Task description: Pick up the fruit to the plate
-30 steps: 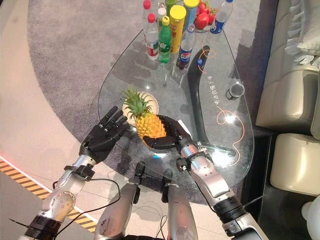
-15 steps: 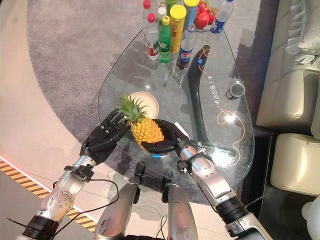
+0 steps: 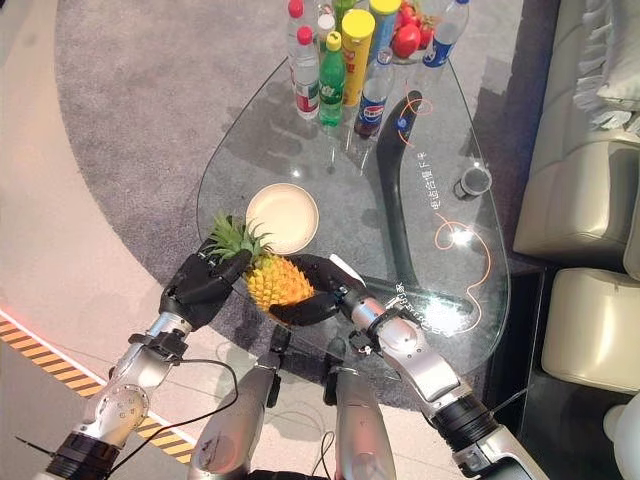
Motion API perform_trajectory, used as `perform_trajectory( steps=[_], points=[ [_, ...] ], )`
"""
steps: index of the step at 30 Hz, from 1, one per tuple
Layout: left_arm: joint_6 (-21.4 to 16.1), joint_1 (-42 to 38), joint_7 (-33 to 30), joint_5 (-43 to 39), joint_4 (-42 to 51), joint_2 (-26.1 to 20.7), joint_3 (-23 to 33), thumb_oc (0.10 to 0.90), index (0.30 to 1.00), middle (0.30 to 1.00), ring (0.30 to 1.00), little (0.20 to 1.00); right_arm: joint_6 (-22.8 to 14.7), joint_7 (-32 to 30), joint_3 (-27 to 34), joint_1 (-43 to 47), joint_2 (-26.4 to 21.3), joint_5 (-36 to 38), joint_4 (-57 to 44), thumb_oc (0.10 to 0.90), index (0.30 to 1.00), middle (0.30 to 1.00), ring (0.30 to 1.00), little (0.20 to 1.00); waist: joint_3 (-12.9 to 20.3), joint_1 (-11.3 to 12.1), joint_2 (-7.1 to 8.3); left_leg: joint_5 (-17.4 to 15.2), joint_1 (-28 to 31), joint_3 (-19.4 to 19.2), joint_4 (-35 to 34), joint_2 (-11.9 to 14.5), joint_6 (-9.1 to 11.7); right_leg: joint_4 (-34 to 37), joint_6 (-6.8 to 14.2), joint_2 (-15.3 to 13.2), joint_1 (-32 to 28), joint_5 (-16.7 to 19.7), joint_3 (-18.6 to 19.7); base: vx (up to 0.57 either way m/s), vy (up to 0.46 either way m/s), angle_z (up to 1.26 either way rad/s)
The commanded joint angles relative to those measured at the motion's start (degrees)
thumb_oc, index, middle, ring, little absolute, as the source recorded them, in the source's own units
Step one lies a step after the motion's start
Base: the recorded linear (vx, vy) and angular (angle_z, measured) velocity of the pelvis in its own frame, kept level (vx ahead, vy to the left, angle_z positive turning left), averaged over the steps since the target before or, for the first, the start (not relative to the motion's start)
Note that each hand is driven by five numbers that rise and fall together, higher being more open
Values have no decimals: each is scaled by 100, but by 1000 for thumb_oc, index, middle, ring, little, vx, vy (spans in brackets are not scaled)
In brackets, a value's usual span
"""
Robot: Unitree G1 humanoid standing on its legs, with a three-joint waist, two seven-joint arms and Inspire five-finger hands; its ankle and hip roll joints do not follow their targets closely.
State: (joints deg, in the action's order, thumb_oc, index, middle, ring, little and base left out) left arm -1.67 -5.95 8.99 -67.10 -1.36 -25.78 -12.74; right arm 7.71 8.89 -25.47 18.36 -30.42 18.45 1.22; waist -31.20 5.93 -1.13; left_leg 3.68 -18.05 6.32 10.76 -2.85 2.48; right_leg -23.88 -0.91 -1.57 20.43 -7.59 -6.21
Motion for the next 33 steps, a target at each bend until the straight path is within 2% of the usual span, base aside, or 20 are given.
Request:
perform_trajectory(
  steps=[1, 5, 15, 19, 23, 29, 33],
  points=[
    [-209, -311, 681, -399, 1129, 276, -121, 800, 900, 900, 900, 900, -339, 714, -601, 414, 438, 1016, -811, 100, 300, 300, 300, 200, 153, -204, 47, -459, 34, 10, 719, -292, -161, 693, 131, 27, -604, 359, 121, 0, 0, 0],
    [-191, -326, 693, -442, 1120, 304, -160, 800, 900, 900, 900, 900, -418, 556, -703, 395, 554, 711, -379, 100, 300, 300, 300, 200, 153, -202, 6, -470, 21, -9, 730, -291, -151, 693, 120, 2, -601, 340, 97, 8, 4, 0],
    [-154, -303, 729, -612, 1119, 289, -205, 800, 900, 900, 900, 900, -502, 923, -788, 474, 539, 530, -475, 100, 300, 300, 300, 200, 141, -236, -44, -447, 0, 17, 710, -333, -171, 731, 114, 4, -556, 389, 169, 0, 0, 0],
    [115, -325, 539, -664, 1007, 369, -353, 800, 900, 900, 900, 900, -706, 1387, -847, 634, 596, 699, -788, 100, 300, 300, 300, 200, 141, -241, -43, -458, -22, 37, 731, -344, -184, 732, 119, 6, -540, 404, 201, 0, 0, 0],
    [286, -369, 314, -393, 793, 392, -547, 800, 900, 900, 900, 900, -616, 1444, -960, 838, 625, 541, -1107, 100, 300, 300, 300, 200, 141, -265, -30, -466, -59, 18, 766, -352, -195, 719, 130, 14, -491, 427, 259, 0, 0, 0],
    [636, -326, 295, -111, 607, 277, -736, 800, 900, 900, 900, 900, -587, 1535, -1097, 976, 481, 507, -1507, 100, 300, 300, 300, 200, 141, -284, -38, -475, -74, -10, 767, -356, -222, 743, 144, 17, -465, 456, 308, 3, 18, 0],
    [687, -367, 92, -78, 469, 166, -856, 800, 900, 900, 900, 900, -573, 1501, -1179, 1107, 407, 440, -1633, 100, 300, 300, 300, 200, 141, -297, -39, -465, -70, -19, 742, -361, -229, 756, 165, 21, -448, 480, 324, 0, 0, 0]
  ],
)
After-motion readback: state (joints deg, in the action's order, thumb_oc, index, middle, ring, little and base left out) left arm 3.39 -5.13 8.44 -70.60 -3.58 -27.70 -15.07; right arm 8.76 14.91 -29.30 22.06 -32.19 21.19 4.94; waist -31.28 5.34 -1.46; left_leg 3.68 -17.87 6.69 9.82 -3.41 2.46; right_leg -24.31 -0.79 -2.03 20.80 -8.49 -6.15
